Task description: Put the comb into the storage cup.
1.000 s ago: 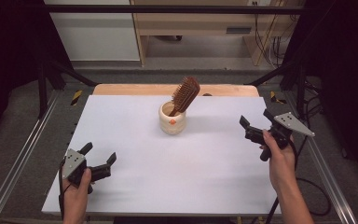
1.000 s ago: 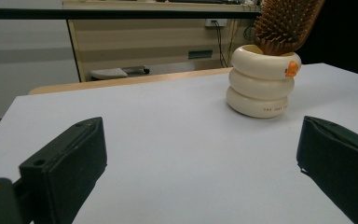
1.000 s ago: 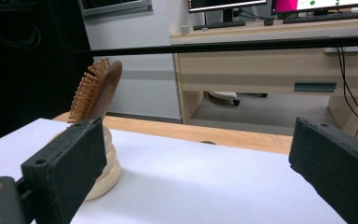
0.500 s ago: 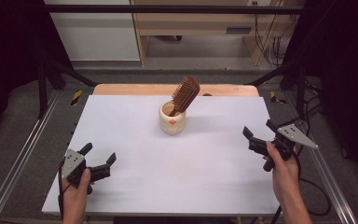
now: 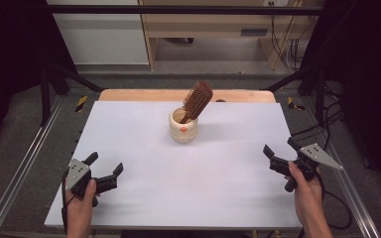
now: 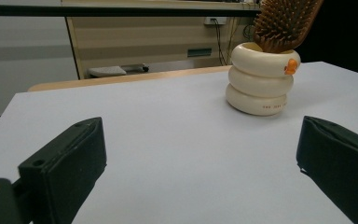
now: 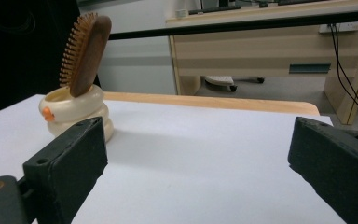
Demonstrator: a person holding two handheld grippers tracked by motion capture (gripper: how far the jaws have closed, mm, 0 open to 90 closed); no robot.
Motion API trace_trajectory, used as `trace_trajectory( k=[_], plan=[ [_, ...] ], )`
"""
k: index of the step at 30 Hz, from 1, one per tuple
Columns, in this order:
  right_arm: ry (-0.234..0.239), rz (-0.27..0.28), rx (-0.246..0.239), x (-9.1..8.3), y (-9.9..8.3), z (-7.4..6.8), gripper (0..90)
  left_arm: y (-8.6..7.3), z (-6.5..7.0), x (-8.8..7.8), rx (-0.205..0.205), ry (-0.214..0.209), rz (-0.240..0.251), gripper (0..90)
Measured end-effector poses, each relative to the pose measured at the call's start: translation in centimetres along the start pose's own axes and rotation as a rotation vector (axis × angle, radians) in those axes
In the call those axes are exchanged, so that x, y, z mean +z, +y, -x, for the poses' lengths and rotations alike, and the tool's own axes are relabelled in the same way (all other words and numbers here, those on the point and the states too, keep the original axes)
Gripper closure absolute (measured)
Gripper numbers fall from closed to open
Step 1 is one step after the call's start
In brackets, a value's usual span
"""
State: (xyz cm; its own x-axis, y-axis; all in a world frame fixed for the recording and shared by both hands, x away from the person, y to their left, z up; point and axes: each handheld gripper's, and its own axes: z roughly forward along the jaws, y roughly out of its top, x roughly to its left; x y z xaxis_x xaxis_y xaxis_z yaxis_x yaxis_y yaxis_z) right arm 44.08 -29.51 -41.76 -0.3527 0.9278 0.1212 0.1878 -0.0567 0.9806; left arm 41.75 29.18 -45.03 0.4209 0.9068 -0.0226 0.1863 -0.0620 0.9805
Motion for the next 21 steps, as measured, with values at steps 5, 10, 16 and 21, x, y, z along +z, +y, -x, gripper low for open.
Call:
trace_trajectory(
  k=[5, 10, 16, 21],
  plan=[
    [0.003, -0.005, 0.004, -0.3, -0.7, 0.1, 4.7, 0.0, 0.0, 0.0, 0.001, -0.008, -0.004, 1.2],
    [0.01, -0.017, -0.006, -0.3, -1.3, 0.0, 5.0, 0.0, -0.1, -0.1, 0.0, -0.004, -0.002, 1.3],
    [0.019, -0.025, -0.019, -0.2, -2.0, -0.3, 5.0, 0.0, -0.1, -0.1, -0.003, 0.0, 0.005, 1.3],
    [0.033, -0.039, -0.03, 0.0, -2.8, -0.7, 4.9, 0.0, -0.1, -0.1, -0.004, -0.001, 0.006, 1.4]
  ],
)
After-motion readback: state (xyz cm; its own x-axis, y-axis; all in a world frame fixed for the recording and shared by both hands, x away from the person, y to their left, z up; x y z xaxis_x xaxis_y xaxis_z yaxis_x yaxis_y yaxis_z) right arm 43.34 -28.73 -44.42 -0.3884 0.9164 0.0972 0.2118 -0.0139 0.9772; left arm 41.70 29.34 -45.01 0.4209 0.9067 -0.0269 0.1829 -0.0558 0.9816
